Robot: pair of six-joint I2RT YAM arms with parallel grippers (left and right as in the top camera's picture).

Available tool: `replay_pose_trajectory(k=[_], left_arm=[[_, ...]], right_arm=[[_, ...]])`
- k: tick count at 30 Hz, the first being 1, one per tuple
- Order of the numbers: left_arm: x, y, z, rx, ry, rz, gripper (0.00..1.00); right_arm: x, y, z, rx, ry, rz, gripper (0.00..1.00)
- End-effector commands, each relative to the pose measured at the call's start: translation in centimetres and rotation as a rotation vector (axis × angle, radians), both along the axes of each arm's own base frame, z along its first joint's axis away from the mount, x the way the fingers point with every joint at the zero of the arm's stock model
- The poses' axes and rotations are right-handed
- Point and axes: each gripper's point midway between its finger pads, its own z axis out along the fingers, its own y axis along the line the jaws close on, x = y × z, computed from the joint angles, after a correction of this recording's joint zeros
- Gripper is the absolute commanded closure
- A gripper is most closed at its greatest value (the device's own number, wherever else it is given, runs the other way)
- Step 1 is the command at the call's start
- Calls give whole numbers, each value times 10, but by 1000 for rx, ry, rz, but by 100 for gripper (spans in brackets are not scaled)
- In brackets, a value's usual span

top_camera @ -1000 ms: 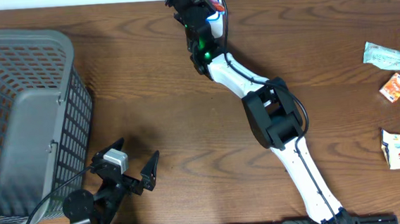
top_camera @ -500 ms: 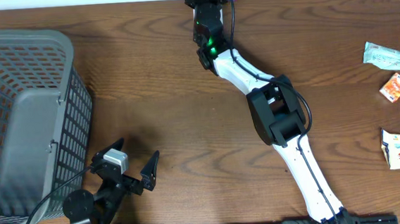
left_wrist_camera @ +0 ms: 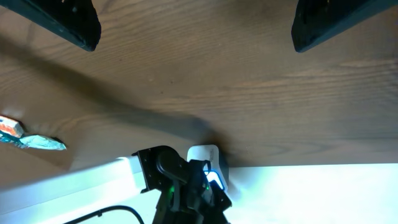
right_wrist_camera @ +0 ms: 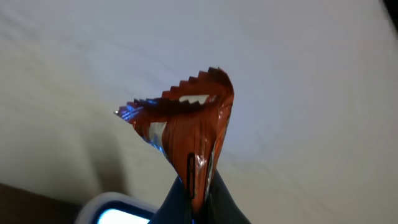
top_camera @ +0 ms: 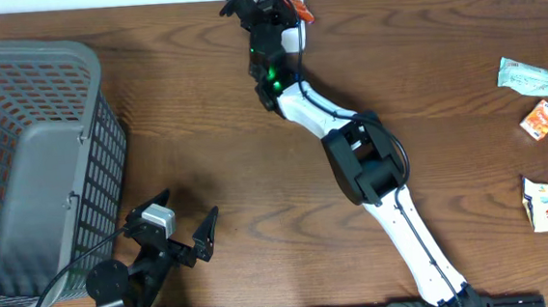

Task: Scan the item barcode
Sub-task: 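Hold the chocolate bar in front of the scanner with the right gripper, then carry the chocolate bar right and drop it at the table's right edge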

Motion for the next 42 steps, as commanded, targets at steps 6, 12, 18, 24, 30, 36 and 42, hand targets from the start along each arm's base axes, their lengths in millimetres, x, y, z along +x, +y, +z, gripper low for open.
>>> replay_pose_trajectory(k=[6,12,18,24,30,36,42], left_arm=[[-2,-2,-11,-15,35,-11,2],[-2,-2,-11,-15,35,-11,2],[-2,-2,-11,-15,35,-11,2],[-2,-2,-11,-15,35,-11,2],[-2,-2,-11,-15,35,-11,2],[-2,-2,-11,-15,35,-11,2],[-2,-2,-11,-15,35,-11,2]], right_arm=[[-44,-124,89,46,89,-584,99],[-60,-222,83,-69,237,-896,99],[-83,-318,19,-240,474,-1075,99],[-136,-394,-93,-27,834,-1027,99],[-183,-461,-136,168,982,-1123,99],[-196,-479,-138,413,1024,-1087,8],[-168,-419,-40,768,922,-714,1]])
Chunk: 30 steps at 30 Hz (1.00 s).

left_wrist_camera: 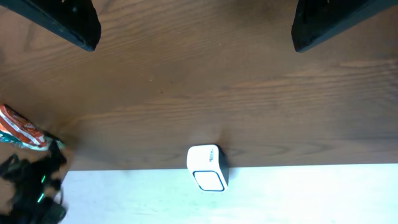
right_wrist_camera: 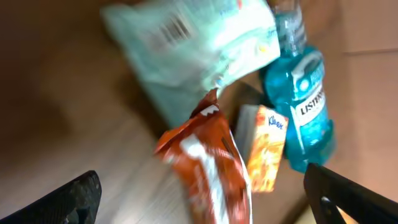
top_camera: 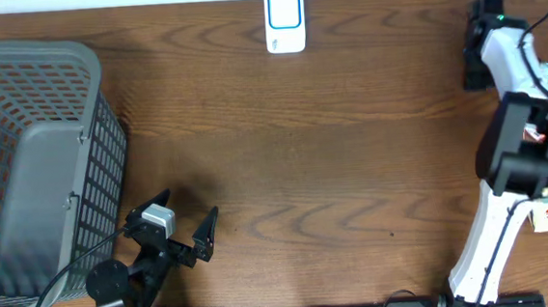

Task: Scan the item barcode
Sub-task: 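Carry the chocolate bar right and drop it at the table's right edge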

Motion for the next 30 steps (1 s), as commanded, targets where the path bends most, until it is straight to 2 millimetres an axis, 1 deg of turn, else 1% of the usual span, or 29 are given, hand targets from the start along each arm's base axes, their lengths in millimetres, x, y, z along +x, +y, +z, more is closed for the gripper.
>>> replay_pose_trajectory(k=[1,3,5,6,8,9,10,11,14,16,19,25,30], left_arm=[[-2,-2,-11,-15,35,-11,2],[-2,-2,-11,-15,35,-11,2],[-2,-2,-11,-15,35,-11,2],[-2,-2,-11,-15,35,-11,2],[-2,-2,-11,-15,35,-11,2],[-2,-2,-11,-15,35,-11,2],[-2,-2,-11,-15,35,-11,2],[-2,-2,-11,-15,35,-11,2],[-2,-2,-11,-15,35,-11,2],[-2,-2,-11,-15,35,-11,2],[-2,-2,-11,-15,35,-11,2],[-2,-2,-11,-15,35,-11,2],[-2,-2,-11,-15,35,-11,2]], right_arm=[[28,67,95,280,-325,119,1],[28,90,137,340,-424,180,1],[22,117,187,405,-536,258,1],[16,125,205,418,-570,283,1],[-2,140,247,437,-648,334,1],[-12,144,265,430,-680,349,1],[-29,148,291,419,-730,369,1],[-40,150,308,409,-767,382,1],[-70,154,350,381,-869,411,1],[-90,156,374,364,-931,428,1],[-119,159,404,340,-1013,450,1],[-165,163,441,304,-1129,481,1],[-193,166,460,282,-1196,499,1]])
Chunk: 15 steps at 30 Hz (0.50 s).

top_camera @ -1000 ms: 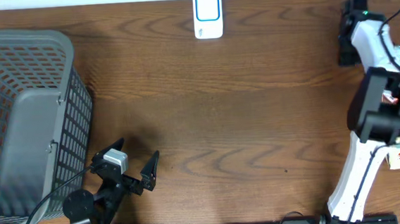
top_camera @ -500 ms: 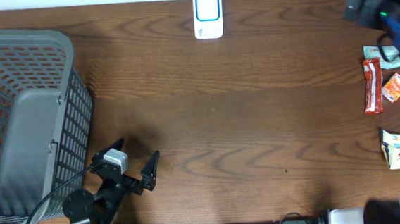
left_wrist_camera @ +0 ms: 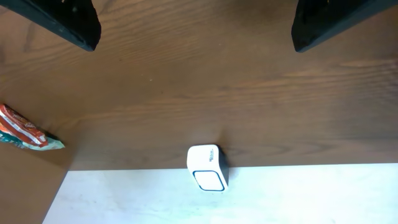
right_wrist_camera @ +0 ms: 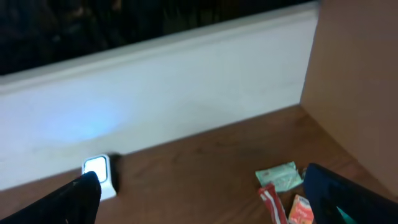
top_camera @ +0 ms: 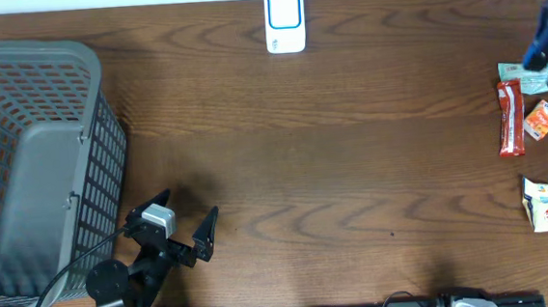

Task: Scan the item barcode

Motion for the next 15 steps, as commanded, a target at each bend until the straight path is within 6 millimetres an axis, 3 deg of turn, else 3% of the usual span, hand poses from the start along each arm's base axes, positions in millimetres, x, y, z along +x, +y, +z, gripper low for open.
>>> replay_pose_trajectory(k=[1,8,15], left_arm=[[-2,-2,-11,-15,35,-11,2],[-2,-2,-11,-15,35,-11,2],[-2,-2,-11,-15,35,-11,2]], right_arm=[[-16,3,10,15,-43,6,1],[-38,6,21,10,-87,6,1],[-68,8,-5,20,10,4,1]])
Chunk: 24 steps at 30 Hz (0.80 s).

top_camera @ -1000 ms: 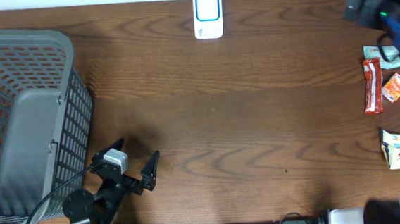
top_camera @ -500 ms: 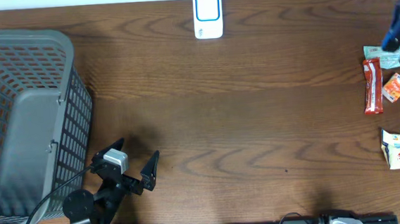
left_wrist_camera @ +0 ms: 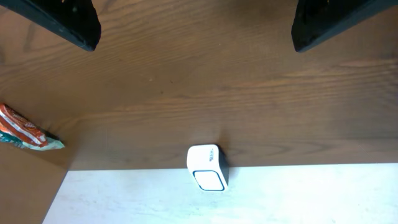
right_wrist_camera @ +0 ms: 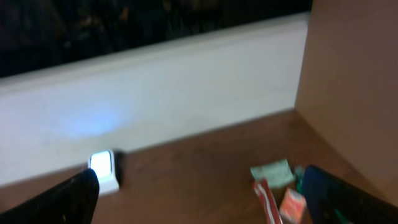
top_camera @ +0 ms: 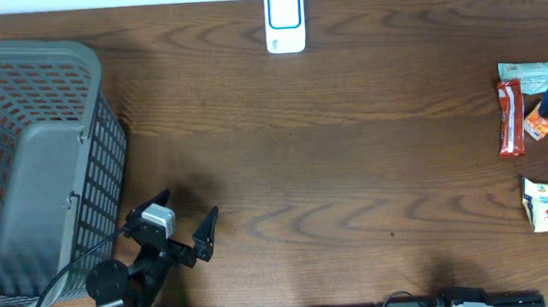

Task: Scan the item barcode

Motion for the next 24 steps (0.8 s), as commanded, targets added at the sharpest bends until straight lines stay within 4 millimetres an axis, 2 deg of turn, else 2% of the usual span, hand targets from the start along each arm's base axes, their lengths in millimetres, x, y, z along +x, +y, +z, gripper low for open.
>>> replay_pose_trajectory(k=[1,3,5,6,11,24], left_arm=[[-2,-2,-11,-15,35,-11,2],[-2,-2,-11,-15,35,-11,2],[-2,-2,-11,-15,35,-11,2],[-2,-2,-11,-15,35,-11,2],[-2,-2,-11,-15,35,-11,2],[-2,-2,-11,-15,35,-11,2]], right_arm=[[-25,4,-13,22,42,4,1],[-41,6,-24,26,82,4,1],[-64,8,-38,31,133,3,1],[-83,10,-51,35,175,3,1],[-136,15,-88,47,297,2,1],[-203,21,-84,27,95,5,1]])
